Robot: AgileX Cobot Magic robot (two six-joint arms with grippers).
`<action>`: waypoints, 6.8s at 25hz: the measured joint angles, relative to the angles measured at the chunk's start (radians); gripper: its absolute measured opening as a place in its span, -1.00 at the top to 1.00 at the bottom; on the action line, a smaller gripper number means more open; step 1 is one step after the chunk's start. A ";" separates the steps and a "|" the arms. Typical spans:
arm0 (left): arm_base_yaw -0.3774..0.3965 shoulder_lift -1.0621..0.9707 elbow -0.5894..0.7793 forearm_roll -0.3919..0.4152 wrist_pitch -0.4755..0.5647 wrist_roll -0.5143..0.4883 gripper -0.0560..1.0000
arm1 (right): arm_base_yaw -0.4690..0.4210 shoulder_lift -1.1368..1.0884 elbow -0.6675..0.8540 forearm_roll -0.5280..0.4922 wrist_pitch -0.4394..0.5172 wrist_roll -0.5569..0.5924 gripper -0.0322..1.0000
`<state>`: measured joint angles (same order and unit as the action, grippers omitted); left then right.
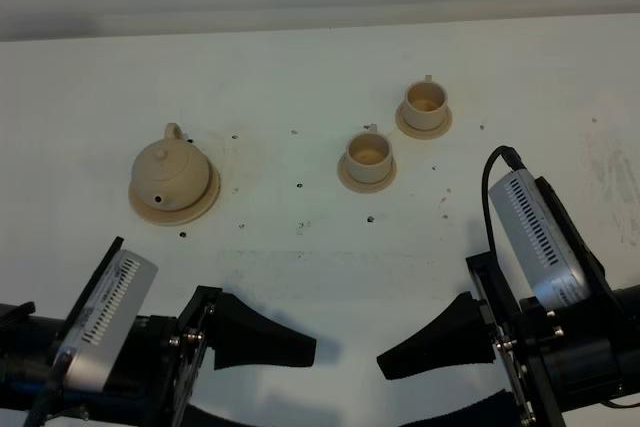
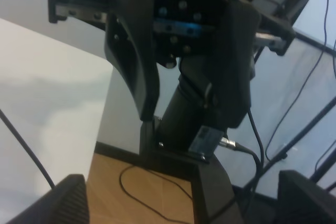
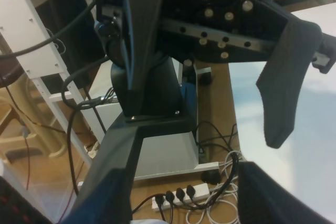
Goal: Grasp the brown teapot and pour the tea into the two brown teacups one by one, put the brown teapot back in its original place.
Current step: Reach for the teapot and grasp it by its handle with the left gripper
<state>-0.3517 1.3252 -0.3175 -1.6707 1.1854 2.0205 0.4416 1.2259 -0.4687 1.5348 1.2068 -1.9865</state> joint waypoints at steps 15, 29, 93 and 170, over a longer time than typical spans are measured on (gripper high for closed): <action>0.000 0.004 -0.241 0.040 -0.001 -0.338 -0.42 | 0.000 -0.302 -0.139 -0.337 -0.204 0.723 0.07; 0.000 0.006 -0.541 0.245 -0.426 -0.748 -0.42 | 0.000 -0.513 -0.144 -1.233 -0.236 1.771 0.09; 0.000 0.468 -1.080 1.348 -0.564 -1.642 -0.42 | -0.291 -1.054 -0.050 -1.382 -0.095 1.904 0.45; 0.096 0.799 -1.453 1.778 -0.093 -2.237 -0.42 | -0.357 -1.233 -0.048 -1.445 -0.093 1.888 0.51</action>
<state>-0.2556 2.1242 -1.7705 0.1074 1.0920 -0.2167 0.0842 -0.0074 -0.5172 0.0894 1.1136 -0.0986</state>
